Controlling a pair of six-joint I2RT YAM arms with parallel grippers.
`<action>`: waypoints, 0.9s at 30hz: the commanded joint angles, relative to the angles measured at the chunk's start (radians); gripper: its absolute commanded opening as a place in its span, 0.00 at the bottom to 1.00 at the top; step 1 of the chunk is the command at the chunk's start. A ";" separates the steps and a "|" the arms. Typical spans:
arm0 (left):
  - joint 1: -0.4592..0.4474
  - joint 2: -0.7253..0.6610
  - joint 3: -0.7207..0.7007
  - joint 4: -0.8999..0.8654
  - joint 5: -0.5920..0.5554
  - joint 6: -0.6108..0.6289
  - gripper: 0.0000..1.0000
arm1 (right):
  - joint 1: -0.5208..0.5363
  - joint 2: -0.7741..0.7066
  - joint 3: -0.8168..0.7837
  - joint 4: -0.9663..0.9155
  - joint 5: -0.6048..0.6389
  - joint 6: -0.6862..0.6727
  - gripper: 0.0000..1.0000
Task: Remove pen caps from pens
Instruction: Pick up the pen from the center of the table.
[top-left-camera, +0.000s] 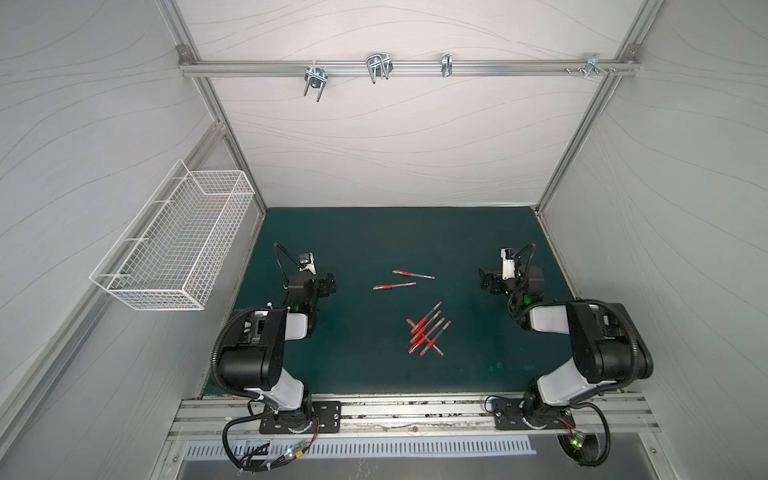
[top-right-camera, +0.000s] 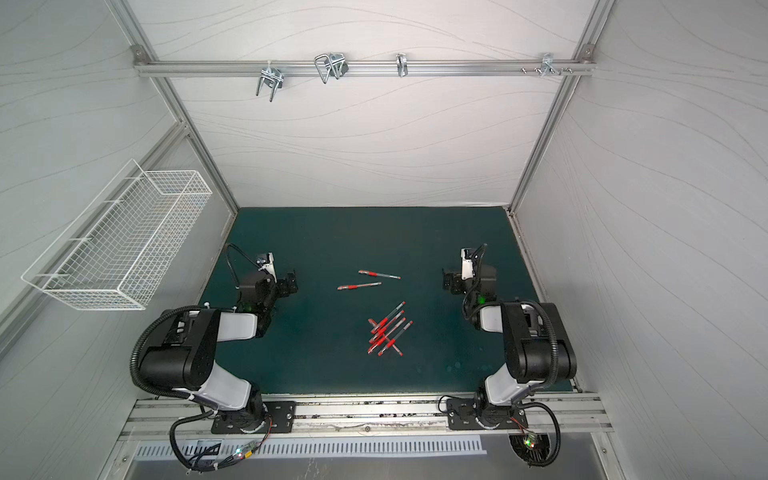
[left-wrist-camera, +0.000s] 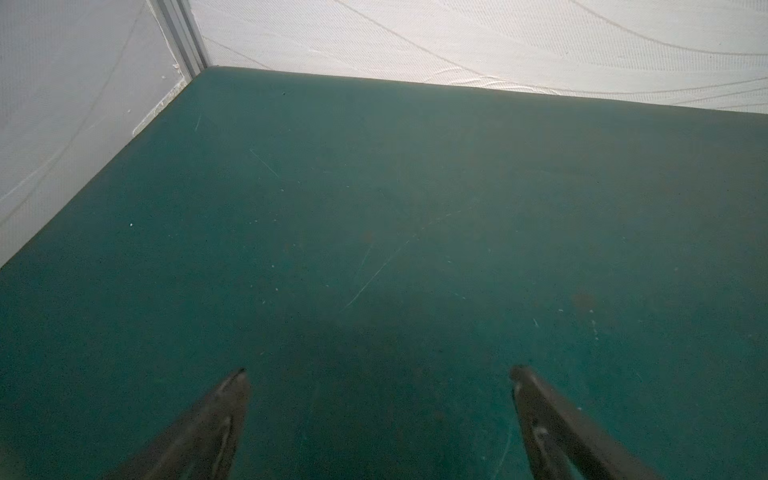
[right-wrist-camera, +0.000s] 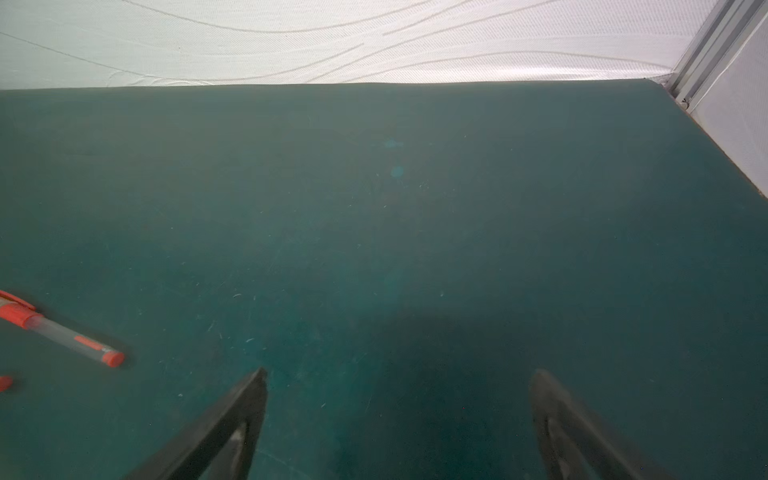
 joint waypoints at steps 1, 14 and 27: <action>0.004 0.001 0.026 0.021 0.011 0.003 0.99 | 0.004 0.009 0.006 -0.011 -0.005 -0.009 0.99; 0.005 0.000 0.026 0.021 0.012 0.002 0.99 | 0.004 0.011 0.008 -0.012 -0.004 -0.009 0.99; 0.018 0.000 0.026 0.019 0.037 -0.006 0.99 | 0.003 0.011 0.009 -0.014 -0.004 -0.009 0.99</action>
